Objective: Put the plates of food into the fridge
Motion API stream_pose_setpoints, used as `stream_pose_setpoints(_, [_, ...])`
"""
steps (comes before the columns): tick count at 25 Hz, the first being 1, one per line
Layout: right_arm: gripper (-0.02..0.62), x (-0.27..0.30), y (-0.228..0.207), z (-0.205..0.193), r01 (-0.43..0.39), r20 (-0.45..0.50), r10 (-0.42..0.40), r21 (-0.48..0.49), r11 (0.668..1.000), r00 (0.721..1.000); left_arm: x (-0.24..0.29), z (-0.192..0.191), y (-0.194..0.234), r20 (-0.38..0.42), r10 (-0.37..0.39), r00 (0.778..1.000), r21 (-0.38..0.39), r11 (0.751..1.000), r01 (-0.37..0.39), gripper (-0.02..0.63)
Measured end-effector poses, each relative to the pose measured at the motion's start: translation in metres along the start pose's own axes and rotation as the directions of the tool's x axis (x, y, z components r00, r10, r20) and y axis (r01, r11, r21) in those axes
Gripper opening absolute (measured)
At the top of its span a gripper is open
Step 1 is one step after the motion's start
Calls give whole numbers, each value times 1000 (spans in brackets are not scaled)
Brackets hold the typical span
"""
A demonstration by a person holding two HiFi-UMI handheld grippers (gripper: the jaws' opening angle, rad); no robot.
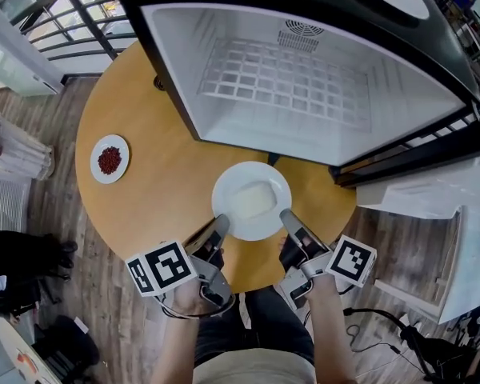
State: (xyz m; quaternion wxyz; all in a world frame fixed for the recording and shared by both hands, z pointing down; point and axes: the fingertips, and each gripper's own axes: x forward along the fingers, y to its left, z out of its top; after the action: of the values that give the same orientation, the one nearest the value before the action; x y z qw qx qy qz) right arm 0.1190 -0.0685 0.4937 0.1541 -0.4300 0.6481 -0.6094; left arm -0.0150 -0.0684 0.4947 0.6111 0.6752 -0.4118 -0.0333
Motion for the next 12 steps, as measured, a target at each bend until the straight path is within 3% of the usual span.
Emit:
stream_pose_setpoints(7, [21, 16, 38, 28, -71, 62, 69, 32, 997, 996, 0, 45, -38, 109, -46, 993, 37, 998, 42, 37])
stream_pose_setpoints(12, [21, 32, 65, 53, -80, 83, 81, -8, 997, 993, 6, 78, -60, 176, -63, 982, 49, 997, 55, 37])
